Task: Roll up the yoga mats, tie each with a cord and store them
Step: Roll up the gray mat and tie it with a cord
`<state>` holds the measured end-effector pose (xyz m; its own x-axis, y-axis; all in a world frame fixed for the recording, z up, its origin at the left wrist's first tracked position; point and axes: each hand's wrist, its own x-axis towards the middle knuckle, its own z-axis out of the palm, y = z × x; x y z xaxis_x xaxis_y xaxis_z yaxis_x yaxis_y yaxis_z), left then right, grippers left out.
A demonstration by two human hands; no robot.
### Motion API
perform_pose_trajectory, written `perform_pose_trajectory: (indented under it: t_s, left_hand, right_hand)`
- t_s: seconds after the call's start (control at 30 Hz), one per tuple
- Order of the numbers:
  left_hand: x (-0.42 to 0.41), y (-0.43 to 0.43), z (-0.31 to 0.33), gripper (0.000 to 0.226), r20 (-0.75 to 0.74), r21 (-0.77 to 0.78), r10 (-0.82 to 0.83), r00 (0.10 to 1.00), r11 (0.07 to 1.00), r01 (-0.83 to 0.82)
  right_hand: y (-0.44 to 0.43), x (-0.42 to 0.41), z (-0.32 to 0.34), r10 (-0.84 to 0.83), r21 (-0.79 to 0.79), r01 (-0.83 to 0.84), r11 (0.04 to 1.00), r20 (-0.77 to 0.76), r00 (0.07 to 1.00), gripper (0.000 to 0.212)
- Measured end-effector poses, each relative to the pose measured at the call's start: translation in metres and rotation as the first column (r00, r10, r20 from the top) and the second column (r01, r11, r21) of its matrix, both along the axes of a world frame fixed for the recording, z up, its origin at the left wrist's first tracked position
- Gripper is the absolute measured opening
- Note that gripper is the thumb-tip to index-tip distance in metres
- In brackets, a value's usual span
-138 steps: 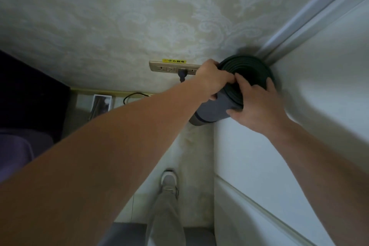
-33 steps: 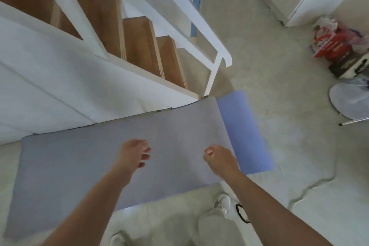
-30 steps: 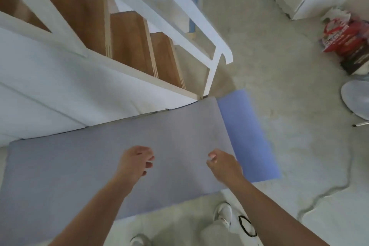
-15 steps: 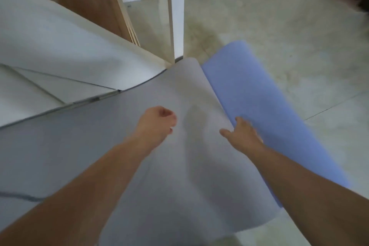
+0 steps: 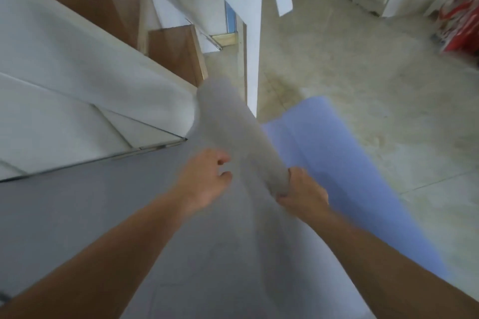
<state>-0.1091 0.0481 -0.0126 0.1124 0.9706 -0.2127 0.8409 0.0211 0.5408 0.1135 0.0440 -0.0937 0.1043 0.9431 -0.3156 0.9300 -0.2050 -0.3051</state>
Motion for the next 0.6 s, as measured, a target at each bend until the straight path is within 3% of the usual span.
perform_pose_trajectory:
  t_s: [0.07, 0.17, 0.23, 0.33, 0.4, 0.5, 0.6]
  left_hand:
    - [-0.005, -0.014, 0.055, 0.059, -0.245, 0.133, -0.154, 0.957, 0.973, 0.191]
    - [-0.016, -0.045, 0.14, 0.09, -0.616, 0.141, -0.27, 0.74, 0.886, 0.441]
    - [-0.033, -0.071, 0.189, 0.102, -0.72, 0.078, -0.271, 0.639, 0.883, 0.463]
    - [-0.062, -0.121, 0.255, 0.108, -0.794, 0.001, -0.23, 0.562, 0.925, 0.38]
    - [-0.077, -0.158, 0.292, 0.107, -0.783, -0.022, -0.205, 0.587, 0.953, 0.304]
    - [-0.105, -0.211, 0.333, 0.112, -0.641, -0.128, -0.153, 0.752, 0.987, 0.092]
    - [-0.13, -0.267, 0.349, 0.099, -0.544, -0.256, -0.117, 0.831, 0.966, -0.032]
  right_hand:
    - [-0.021, -0.017, 0.049, 0.195, 0.093, -0.202, 0.975, 0.087, 0.977, 0.043]
    - [-0.057, -0.04, 0.126, 0.378, 0.267, -0.444, 0.855, 0.266, 0.887, 0.036]
    - [-0.082, -0.049, 0.173, 0.432, 0.387, -0.566, 0.728, 0.382, 0.817, 0.043]
    - [-0.12, -0.052, 0.223, 0.479, 0.515, -0.673, 0.531, 0.473, 0.74, 0.058]
    - [-0.143, -0.056, 0.252, 0.464, 0.601, -0.72, 0.347, 0.557, 0.689, 0.049]
    - [-0.183, -0.073, 0.286, 0.475, 0.648, -0.754, 0.106, 0.633, 0.611, 0.032]
    - [-0.227, -0.096, 0.299, 0.529, 0.633, -0.774, -0.008, 0.66, 0.534, 0.034]
